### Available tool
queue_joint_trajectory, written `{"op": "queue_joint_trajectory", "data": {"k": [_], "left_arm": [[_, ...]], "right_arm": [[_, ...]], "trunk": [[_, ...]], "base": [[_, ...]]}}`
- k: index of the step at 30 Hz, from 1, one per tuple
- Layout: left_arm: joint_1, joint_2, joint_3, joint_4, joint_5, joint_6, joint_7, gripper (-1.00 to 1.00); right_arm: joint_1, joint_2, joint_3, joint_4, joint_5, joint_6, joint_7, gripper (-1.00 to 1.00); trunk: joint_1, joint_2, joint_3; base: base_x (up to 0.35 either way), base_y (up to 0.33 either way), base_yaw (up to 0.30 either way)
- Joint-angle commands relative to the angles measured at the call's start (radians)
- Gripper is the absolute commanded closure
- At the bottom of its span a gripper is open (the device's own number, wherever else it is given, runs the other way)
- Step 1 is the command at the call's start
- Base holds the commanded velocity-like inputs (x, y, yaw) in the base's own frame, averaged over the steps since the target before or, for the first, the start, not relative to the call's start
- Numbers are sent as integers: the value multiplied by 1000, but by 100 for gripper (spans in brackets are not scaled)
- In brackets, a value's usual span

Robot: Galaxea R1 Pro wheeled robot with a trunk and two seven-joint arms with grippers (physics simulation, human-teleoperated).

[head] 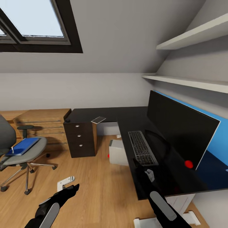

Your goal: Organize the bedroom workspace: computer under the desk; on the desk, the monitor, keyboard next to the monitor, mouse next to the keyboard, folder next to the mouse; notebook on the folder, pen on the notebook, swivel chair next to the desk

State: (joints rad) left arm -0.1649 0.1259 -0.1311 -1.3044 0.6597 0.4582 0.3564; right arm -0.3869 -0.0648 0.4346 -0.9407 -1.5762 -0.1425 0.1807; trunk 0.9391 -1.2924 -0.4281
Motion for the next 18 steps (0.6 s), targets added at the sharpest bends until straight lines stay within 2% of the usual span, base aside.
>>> {"op": "queue_joint_trajectory", "data": {"k": [1,18], "left_arm": [[-1,1,-3,-1,11,0,10,-100],[-1,1,-2,-1,10,0,14,-100]], "right_arm": [[-1,-1,7,0,-9,-8,7,-100],[-1,0,11,0,8,-7,18,-100]], "trunk": [[0,-1,-1],[0,-1,-1]], "base": [[-10,316,0],[-2,329,0]]}}
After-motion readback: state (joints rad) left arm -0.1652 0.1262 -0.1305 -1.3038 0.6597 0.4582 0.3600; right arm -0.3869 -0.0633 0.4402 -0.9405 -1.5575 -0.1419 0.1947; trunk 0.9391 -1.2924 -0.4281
